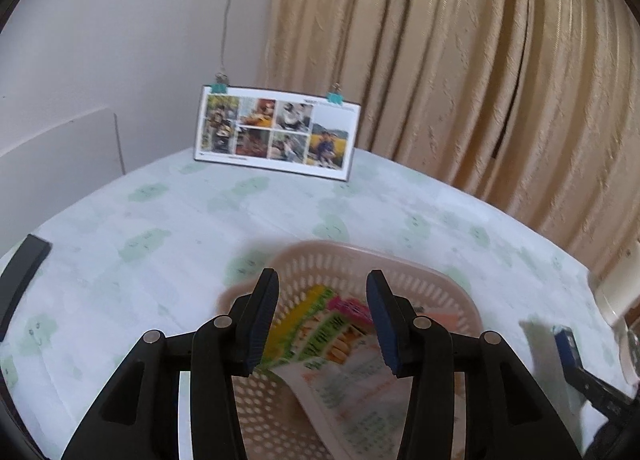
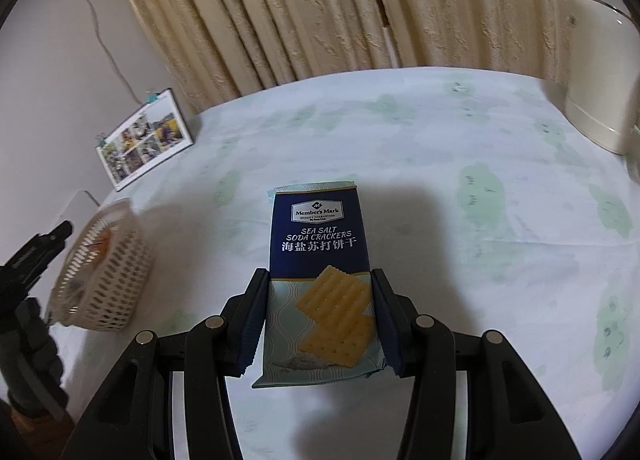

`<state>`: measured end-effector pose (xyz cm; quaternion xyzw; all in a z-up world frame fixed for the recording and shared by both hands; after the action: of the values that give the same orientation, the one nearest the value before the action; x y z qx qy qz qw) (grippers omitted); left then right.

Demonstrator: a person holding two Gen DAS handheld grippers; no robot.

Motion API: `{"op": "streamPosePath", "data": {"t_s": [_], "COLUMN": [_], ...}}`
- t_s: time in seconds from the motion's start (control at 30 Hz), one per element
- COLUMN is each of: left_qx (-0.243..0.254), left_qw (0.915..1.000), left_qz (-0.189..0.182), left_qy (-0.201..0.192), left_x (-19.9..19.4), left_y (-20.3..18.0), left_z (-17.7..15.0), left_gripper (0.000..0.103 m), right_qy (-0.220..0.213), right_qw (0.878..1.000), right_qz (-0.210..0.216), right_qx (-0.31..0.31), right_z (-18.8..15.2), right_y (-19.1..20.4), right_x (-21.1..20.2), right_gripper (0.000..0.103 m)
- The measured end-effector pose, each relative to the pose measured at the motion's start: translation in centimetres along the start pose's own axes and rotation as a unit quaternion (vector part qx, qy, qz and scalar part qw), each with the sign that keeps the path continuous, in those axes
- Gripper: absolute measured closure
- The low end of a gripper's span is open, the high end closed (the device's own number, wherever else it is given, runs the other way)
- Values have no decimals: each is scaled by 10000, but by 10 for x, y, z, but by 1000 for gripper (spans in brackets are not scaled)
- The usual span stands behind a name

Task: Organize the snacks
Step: 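Carry the pink candy stick into the basket and open the left gripper, then carry the cracker box to the basket and release it with the right gripper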

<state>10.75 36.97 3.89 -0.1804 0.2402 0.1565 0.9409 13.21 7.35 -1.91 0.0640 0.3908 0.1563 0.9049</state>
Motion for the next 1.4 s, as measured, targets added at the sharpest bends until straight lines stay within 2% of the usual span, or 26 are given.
{"op": "streamPosePath", "data": {"t_s": [0.17, 0.47, 0.63, 0.73, 0.87, 1.1, 1.2, 1.27, 1.4], "left_qx": [-73, 37, 70, 62, 25, -37, -67, -82, -115], "left_qw": [9998, 9973, 9972, 9976, 9983, 9989, 9989, 9989, 9990], "left_qz": [100, 383, 368, 332, 267, 80, 36, 38, 33], "left_qy": [-170, -631, -643, -604, -517, -463, -461, -458, -439], "left_x": [-1, -10, -9, -8, -6, -9, -9, -9, -9], "left_y": [12, 28, 32, 35, 37, 35, 35, 35, 35], "left_z": [5, 12, 12, 11, 9, 6, 6, 6, 6], "left_gripper": [56, 56, 55, 55, 55, 53, 51, 51, 51], "right_qy": [-182, -378, -331, -314, -258, -1, 159, 76, 168], "right_qw": [9991, 9926, 9885, 9874, 9887, 9954, 9952, 9959, 9978], "right_qz": [362, 1019, 1286, 1263, 1272, 956, 970, 901, 634], "right_qx": [-81, -539, -721, -895, -746, -38, -24, 5, 53], "right_z": [10, 36, 42, 41, 38, 23, 15, 15, 12], "right_y": [36, 130, 171, 188, 182, 135, 133, 129, 118], "right_x": [-11, -18, -9, -1, 4, 26, 37, 38, 46], "right_gripper": [56, 56, 56, 56, 56, 55, 55, 45, 42]}}
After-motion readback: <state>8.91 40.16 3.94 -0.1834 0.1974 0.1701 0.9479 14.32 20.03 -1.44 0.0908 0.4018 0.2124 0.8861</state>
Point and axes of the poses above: each gripper's, at about its wrist camera, not at the fingertips, and x roughly the way its jaws point, y to its left, z to its top, the point moved 7 cm from there along x, roughly the way its jaws point, and after that the axes turned 6 degrees about -x, right-handed, at the moved point
